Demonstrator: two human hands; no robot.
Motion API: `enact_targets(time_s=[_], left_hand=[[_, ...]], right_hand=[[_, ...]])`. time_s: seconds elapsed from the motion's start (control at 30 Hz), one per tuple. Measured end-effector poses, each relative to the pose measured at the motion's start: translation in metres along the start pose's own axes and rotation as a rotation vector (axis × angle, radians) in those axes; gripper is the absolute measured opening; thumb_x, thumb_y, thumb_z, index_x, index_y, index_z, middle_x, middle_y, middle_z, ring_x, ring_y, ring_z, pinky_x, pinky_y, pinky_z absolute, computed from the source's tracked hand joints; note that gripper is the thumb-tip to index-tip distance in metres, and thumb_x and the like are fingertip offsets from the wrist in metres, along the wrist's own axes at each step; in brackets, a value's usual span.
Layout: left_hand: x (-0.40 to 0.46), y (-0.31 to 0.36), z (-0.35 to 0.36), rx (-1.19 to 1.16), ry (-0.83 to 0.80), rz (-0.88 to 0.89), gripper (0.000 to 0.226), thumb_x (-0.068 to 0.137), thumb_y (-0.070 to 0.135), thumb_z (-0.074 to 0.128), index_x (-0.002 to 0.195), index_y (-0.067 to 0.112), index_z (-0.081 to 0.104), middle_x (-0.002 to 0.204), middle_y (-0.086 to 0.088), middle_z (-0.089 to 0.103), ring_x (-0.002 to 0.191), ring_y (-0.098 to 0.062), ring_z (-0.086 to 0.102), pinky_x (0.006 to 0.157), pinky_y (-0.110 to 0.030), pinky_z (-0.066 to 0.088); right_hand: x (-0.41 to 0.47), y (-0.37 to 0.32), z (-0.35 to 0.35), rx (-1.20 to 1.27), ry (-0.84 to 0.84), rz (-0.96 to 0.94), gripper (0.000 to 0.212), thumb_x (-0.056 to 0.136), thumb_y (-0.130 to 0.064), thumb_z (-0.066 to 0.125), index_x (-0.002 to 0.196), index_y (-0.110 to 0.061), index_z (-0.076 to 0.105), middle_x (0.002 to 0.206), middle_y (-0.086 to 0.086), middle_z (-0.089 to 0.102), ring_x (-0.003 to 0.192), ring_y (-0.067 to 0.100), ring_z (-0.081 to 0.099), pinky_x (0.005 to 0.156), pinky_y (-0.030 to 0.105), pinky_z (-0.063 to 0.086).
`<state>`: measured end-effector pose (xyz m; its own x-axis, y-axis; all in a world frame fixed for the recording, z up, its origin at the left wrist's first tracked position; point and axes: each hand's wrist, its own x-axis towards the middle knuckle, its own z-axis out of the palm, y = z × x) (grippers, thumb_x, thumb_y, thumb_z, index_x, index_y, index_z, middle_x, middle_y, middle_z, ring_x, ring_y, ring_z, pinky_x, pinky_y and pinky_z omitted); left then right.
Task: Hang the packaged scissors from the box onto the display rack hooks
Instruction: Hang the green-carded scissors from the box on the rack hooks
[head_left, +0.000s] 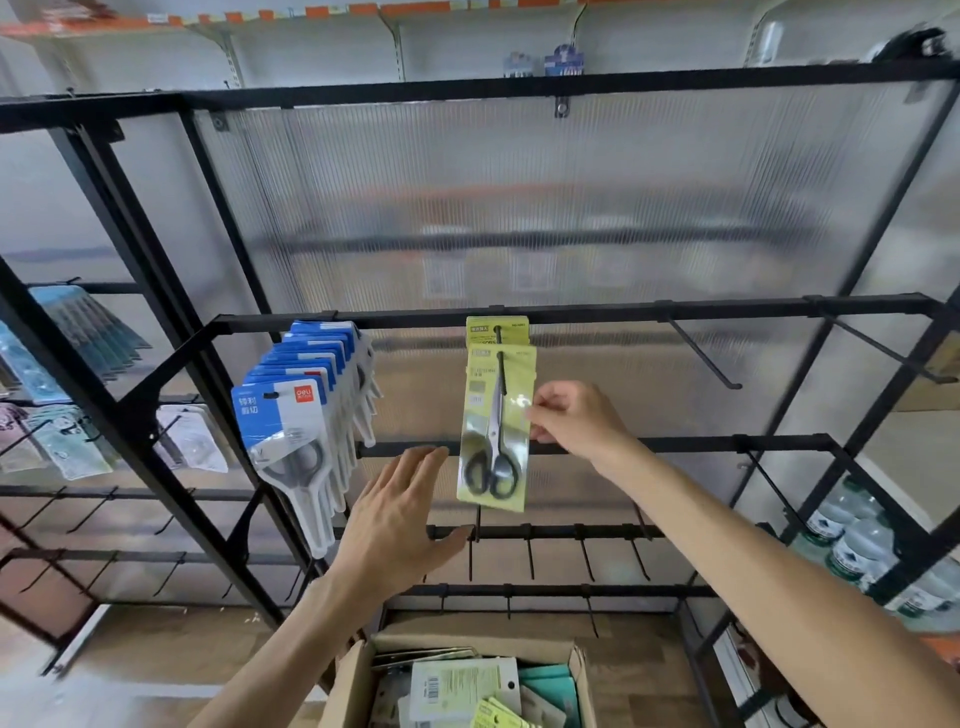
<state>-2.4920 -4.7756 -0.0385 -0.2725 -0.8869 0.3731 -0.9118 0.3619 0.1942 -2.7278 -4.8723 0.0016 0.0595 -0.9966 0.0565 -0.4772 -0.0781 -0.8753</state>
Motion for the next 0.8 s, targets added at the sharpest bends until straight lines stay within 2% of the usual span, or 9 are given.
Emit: enact_targets(time_s=[0.1, 0.17, 0.27, 0.33, 0.4, 0.47, 0.57, 0.67, 0.8], left_hand=[[0.03, 0.011, -0.001, 0.01, -0.019, 0.009, 0.08, 0.08, 0.059, 0.066, 0.145, 0.027, 0.032, 0.143, 0.007, 0.04, 0.129, -0.015, 0.043, 0.108, -0.031, 0.04], [0.044, 0.016, -0.001, 0.019, -0.011, -0.004, 0.08, 0.082, 0.057, 0.067, 0.145, 0.025, 0.031, 0.145, 0.004, 0.04, 0.131, -0.017, 0.042, 0.109, -0.032, 0.038], [0.049, 0.014, -0.006, 0.035, -0.006, -0.01, 0.083, 0.082, 0.054, 0.068, 0.149, 0.028, 0.026, 0.147, 0.003, 0.039, 0.133, -0.018, 0.041, 0.111, -0.034, 0.036], [0.046, 0.007, -0.008, 0.045, 0.0, -0.004, 0.086, 0.081, 0.054, 0.069, 0.149, 0.032, 0.022, 0.148, 0.003, 0.038, 0.134, -0.018, 0.041, 0.111, -0.036, 0.039], [0.036, 0.002, -0.007, 0.037, -0.013, -0.021, 0.085, 0.08, 0.054, 0.07, 0.149, 0.033, 0.023, 0.149, 0.003, 0.036, 0.134, -0.019, 0.041, 0.109, -0.038, 0.042], [0.018, -0.003, -0.001, 0.023, -0.036, -0.045, 0.085, 0.08, 0.053, 0.069, 0.149, 0.032, 0.024, 0.15, 0.004, 0.033, 0.134, -0.018, 0.041, 0.109, -0.037, 0.043], [-0.014, -0.01, 0.015, -0.02, -0.072, -0.089, 0.084, 0.082, 0.053, 0.067, 0.151, 0.032, 0.025, 0.153, 0.005, 0.03, 0.136, -0.017, 0.039, 0.109, -0.034, 0.041], [-0.038, -0.014, 0.04, -0.04, -0.16, -0.136, 0.081, 0.083, 0.051, 0.065, 0.15, 0.035, 0.021, 0.156, 0.006, 0.025, 0.139, -0.018, 0.036, 0.108, -0.032, 0.039], [-0.059, -0.002, 0.074, -0.107, -0.247, -0.151, 0.082, 0.083, 0.048, 0.062, 0.152, 0.038, 0.019, 0.159, 0.006, 0.023, 0.141, -0.018, 0.034, 0.113, -0.032, 0.031]], right_hand=[[0.052, 0.002, 0.006, -0.101, 0.073, 0.007, 0.007, 0.088, -0.019, 0.074, 0.083, -0.017, 0.07, 0.076, -0.004, 0.075, 0.068, 0.01, 0.073, 0.08, 0.035, 0.061], [0.077, 0.009, 0.012, -0.156, 0.096, 0.016, 0.006, 0.087, -0.02, 0.073, 0.084, -0.017, 0.068, 0.081, -0.002, 0.073, 0.077, 0.015, 0.072, 0.083, 0.039, 0.06], [0.091, 0.015, 0.021, -0.21, 0.123, 0.018, 0.007, 0.089, -0.018, 0.07, 0.086, -0.015, 0.066, 0.084, 0.0, 0.07, 0.081, 0.018, 0.07, 0.08, 0.039, 0.06], [0.092, 0.016, 0.025, -0.24, 0.171, -0.009, 0.008, 0.091, -0.019, 0.068, 0.087, -0.013, 0.064, 0.083, 0.0, 0.068, 0.081, 0.019, 0.067, 0.071, 0.032, 0.057], [0.083, 0.02, 0.03, -0.233, 0.247, -0.017, 0.011, 0.094, -0.022, 0.066, 0.092, -0.012, 0.062, 0.085, -0.001, 0.065, 0.08, 0.018, 0.064, 0.059, 0.023, 0.046], [0.065, 0.029, 0.034, -0.205, 0.281, -0.04, 0.016, 0.096, -0.027, 0.064, 0.1, -0.012, 0.061, 0.092, -0.003, 0.063, 0.083, 0.015, 0.062, 0.058, 0.015, 0.039], [0.015, 0.055, 0.046, -0.179, 0.171, -0.13, 0.03, 0.095, -0.029, 0.066, 0.12, -0.015, 0.057, 0.11, -0.01, 0.06, 0.099, 0.007, 0.06, 0.075, 0.011, 0.043], [-0.042, 0.097, 0.064, -0.277, 0.033, -0.231, 0.046, 0.095, -0.034, 0.064, 0.136, -0.019, 0.05, 0.132, -0.011, 0.057, 0.12, 0.005, 0.054, 0.099, 0.022, 0.045], [-0.089, 0.15, 0.081, -0.447, -0.12, -0.129, 0.061, 0.099, -0.044, 0.056, 0.152, -0.022, 0.034, 0.154, -0.006, 0.042, 0.139, 0.009, 0.043, 0.108, 0.017, 0.03]])
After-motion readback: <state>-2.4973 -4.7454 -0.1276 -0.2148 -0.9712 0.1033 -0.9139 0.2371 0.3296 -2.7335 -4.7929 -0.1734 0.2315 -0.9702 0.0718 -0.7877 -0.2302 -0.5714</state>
